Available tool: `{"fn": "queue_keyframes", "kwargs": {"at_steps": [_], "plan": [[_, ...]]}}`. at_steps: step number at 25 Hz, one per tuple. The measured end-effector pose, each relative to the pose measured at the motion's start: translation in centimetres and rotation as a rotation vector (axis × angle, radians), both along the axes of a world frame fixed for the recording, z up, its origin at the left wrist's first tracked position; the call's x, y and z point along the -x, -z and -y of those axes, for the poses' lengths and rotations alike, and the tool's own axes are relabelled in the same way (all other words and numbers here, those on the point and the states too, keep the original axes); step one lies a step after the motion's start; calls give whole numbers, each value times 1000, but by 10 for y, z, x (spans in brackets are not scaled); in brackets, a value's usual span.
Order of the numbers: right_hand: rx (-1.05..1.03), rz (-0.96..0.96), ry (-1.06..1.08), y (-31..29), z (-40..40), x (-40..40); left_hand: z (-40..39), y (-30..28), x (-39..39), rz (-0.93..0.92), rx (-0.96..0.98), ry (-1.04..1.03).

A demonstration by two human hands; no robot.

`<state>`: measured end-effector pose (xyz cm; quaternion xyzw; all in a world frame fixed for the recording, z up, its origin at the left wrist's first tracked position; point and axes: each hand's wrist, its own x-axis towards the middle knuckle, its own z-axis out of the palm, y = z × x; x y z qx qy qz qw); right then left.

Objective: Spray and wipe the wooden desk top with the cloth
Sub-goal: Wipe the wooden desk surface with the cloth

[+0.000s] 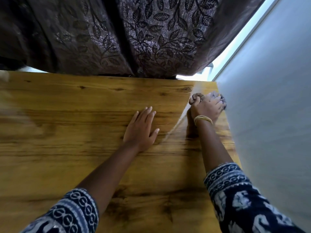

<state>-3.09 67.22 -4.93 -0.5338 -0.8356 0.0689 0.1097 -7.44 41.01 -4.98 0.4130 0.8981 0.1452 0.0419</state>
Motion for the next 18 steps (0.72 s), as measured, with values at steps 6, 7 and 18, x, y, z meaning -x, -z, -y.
{"fn": "queue_keyframes", "kwargs": {"at_steps": [6, 7, 18], "plan": [[76, -40, -62, -16, -32, 48, -1, 1, 4, -37, -11, -18], [78, -36, -61, -15, -30, 48, 0, 1, 3, -36, -12, -21], [105, 30, 162, 1, 50, -48, 0, 0, 2, -25, -33, -29]]}}
